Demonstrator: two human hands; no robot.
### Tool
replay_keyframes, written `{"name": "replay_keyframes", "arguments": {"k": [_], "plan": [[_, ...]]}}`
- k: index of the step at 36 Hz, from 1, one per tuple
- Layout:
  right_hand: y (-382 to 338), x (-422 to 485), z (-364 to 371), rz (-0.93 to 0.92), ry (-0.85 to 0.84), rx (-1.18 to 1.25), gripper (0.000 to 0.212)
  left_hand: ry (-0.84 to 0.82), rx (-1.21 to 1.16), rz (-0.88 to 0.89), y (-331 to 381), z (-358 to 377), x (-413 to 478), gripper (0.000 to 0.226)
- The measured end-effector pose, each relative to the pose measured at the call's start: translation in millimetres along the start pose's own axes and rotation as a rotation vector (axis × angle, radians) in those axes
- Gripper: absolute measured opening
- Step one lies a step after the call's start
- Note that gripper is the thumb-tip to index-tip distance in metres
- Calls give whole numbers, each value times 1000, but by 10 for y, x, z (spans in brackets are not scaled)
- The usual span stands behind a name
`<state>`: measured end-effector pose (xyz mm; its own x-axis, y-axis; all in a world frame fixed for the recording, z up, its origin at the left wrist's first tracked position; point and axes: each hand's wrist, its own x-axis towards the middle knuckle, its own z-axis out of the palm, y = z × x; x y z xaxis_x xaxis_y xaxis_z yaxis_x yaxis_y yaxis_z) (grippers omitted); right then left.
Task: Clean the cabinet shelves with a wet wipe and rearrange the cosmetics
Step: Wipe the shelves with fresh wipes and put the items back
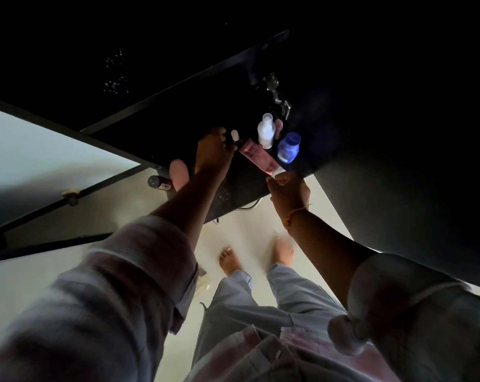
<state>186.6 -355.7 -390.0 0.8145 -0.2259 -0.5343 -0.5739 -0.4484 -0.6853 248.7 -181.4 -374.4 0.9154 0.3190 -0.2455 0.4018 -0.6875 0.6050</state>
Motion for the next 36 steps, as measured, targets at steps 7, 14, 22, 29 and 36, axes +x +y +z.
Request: {"name": "replay_keyframes", "arguments": {"k": [7,14,22,29,36], "plan": [[-194,-166,96,-124,-50,-155,20,139,12,98,-64,-268,-506,30],[-383,-411,279,-438,-210,-238,15,269,-47,112,-342,-754,-997,18],[-432,-630,523,-577,-478,-342,29,289,27,-78,-1038,-1028,-1369,22],[-434,-744,748,-706,-515,-528,42,107,-33,-203,-1314,-908,-1448,29],[-475,-760,882,-788,-406,-625,39,92,-125,-292,-1301,-692,-1339,29]]}}
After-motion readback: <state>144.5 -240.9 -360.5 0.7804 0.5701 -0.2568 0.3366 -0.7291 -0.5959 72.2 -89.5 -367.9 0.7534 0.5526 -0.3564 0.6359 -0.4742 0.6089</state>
